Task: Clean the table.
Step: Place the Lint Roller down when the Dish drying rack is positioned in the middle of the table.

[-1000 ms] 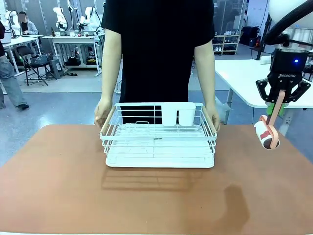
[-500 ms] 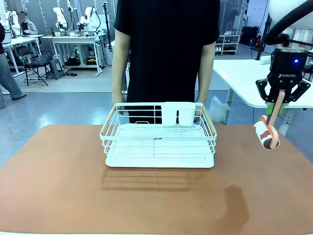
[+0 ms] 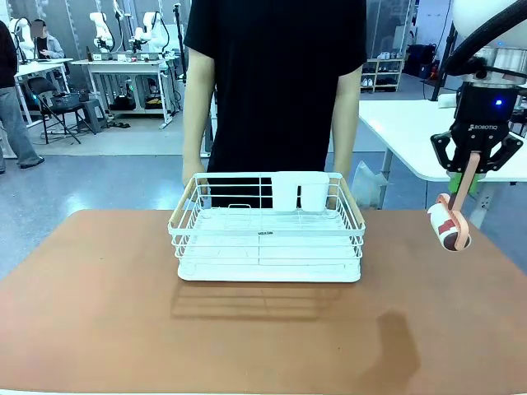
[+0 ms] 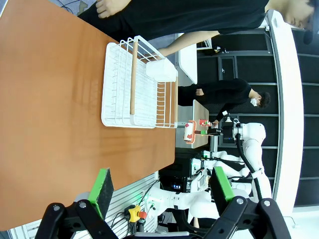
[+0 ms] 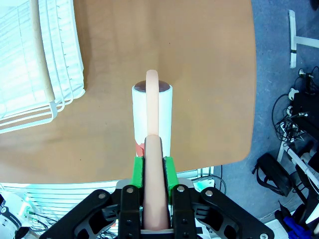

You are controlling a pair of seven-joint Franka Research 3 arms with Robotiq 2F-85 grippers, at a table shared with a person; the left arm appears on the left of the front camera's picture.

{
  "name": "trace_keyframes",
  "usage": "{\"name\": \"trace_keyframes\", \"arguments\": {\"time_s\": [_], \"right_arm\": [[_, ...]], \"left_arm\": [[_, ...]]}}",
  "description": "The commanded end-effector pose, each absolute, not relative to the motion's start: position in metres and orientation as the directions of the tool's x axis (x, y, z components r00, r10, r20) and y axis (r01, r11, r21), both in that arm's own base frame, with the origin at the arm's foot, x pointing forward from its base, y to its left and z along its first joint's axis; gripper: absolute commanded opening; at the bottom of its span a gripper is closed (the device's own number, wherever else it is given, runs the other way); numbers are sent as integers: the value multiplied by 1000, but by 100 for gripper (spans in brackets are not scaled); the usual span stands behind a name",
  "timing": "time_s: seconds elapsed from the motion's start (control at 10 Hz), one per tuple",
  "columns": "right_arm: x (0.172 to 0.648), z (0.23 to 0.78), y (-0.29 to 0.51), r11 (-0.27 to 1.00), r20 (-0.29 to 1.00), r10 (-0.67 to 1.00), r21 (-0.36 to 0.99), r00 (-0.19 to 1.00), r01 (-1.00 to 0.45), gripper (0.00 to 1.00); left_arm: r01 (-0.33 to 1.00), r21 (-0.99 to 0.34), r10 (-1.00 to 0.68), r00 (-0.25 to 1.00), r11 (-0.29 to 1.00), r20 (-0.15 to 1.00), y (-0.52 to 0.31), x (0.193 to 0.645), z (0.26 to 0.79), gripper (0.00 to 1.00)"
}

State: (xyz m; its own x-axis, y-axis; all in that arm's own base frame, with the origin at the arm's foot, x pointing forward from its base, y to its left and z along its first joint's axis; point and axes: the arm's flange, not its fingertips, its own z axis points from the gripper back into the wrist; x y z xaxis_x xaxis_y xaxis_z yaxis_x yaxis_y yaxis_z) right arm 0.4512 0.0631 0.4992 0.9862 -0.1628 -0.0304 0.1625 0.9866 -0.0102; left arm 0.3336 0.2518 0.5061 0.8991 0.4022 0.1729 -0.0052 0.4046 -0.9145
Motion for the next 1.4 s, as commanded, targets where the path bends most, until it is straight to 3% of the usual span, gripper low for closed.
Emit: {"name": "trace_keyframes", "arguments": {"time_s": [0.0,0.1,0.2,0.3,0.5,0.6,0.9,1.3], "right_arm": [[452,503,66,987,-24,-161,-8,987,160,21],[451,499,63,987,-30,-163,-10,986,163,21],[469,506,63,918,-68,-385,69,920,390,21],[481,508,62,792,-37,-596,137,802,595,21],[482,506,62,587,-41,-797,186,603,788,21],[482,502,59,459,28,-884,235,466,857,21],[488,478,58,156,32,-987,351,155,923,21],[497,422,56,-43,-42,-999,464,-26,885,21]], "left_arm": [[11,-919,399,899,393,182,252,330,508,100],[11,-919,399,899,393,182,252,330,508,100],[11,-919,399,899,393,182,252,330,508,100],[11,-919,399,899,393,182,252,330,508,100],[11,-919,399,899,393,182,252,330,508,100],[11,-919,399,899,393,182,252,330,508,100],[11,-919,399,899,393,182,252,330,508,100],[11,-919,399,899,393,182,252,330,508,100]]}}
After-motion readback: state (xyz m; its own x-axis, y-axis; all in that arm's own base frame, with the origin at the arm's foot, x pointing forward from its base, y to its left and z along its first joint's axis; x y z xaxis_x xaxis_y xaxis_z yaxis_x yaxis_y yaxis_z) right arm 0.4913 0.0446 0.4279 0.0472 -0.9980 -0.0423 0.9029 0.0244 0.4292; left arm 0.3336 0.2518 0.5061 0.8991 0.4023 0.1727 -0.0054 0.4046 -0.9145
